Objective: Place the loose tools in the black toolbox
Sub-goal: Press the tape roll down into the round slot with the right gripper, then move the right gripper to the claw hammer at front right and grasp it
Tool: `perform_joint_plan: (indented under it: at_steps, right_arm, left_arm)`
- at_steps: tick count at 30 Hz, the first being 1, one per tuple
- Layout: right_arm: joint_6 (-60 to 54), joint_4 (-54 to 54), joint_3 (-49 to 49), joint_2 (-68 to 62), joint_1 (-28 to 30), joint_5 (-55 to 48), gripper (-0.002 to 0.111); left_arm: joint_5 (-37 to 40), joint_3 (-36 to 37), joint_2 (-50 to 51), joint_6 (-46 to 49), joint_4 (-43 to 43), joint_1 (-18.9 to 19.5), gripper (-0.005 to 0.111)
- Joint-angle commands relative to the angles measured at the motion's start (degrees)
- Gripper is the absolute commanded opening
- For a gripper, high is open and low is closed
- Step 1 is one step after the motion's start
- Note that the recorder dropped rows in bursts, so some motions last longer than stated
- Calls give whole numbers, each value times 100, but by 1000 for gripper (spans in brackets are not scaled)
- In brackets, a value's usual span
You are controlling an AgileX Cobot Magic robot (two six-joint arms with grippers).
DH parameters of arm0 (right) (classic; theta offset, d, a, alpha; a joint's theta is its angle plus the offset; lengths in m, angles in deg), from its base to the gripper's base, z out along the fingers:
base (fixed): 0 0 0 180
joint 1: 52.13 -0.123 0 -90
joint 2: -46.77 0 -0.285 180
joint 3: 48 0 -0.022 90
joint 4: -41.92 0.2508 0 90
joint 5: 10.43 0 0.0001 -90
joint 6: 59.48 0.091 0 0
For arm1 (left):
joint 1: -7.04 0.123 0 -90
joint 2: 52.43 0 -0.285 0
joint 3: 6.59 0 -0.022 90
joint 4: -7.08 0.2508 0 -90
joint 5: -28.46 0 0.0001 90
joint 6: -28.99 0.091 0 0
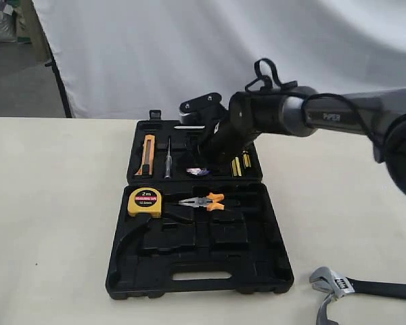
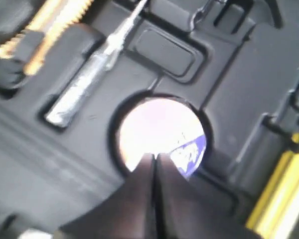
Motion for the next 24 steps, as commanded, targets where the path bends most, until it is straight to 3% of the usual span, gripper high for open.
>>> perform_joint_plan:
  at_steps: [1,5,15,19,24]
  right_arm:
    - [27,-339,60,873,44,-879,0]
    - [38,-845,649,1642,321,-1450,0]
    - [-769,-774,3412,3625,1722,-1867,0]
    - [-1031,-731,4097,4119,1701,-1915,0]
    - [-1471,-637,4403,4369,1042,-2756,0]
  left_arm:
    - [0,18,-18,-44,28,-33,1]
    - [0,18,-18,-44,28,-33,1]
    - [0,18,-18,-44,28,-33,1]
    - [0,18,-18,-44,28,-33,1]
    - [0,18,-18,-44,28,-33,1]
